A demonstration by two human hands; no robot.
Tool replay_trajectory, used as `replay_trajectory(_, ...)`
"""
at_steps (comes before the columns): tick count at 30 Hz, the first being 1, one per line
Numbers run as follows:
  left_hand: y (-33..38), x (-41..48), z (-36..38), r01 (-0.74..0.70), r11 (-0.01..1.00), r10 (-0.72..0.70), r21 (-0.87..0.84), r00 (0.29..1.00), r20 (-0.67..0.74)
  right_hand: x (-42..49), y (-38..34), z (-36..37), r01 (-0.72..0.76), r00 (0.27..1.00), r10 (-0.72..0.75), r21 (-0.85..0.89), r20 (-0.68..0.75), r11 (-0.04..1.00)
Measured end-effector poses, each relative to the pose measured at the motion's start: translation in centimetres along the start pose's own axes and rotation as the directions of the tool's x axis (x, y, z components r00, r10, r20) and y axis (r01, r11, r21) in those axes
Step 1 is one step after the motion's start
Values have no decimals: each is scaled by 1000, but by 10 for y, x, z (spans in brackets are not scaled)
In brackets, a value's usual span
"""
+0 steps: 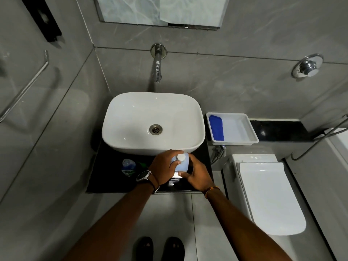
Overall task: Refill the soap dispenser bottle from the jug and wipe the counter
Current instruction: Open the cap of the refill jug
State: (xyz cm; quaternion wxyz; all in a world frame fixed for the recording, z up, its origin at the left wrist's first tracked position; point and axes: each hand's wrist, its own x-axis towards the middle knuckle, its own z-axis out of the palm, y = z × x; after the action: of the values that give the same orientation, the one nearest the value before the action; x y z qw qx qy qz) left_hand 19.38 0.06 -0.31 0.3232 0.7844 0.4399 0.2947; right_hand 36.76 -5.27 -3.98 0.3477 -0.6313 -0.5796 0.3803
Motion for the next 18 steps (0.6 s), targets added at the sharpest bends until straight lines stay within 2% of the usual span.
replay_trajectory(6,8,-1,0,16,1000,-17,-10,998,-63,-2,1,2,18,1000,-18,-40,1,999)
replay_trajectory(10,8,-1,-4,37,999,-37,-7,999,-30,-2,2,1,16,999,-14,-56,36,998)
replay_trajectory(15,1,-4,-16,46,996,-32,82,986,-166,-2,3,-1,2,1000,0,-41,31,999)
replay_trajectory(18,0,-4,-20,-25,1000,27,19,994,-103,-1,4,1,10,999,-8,-39,36,999)
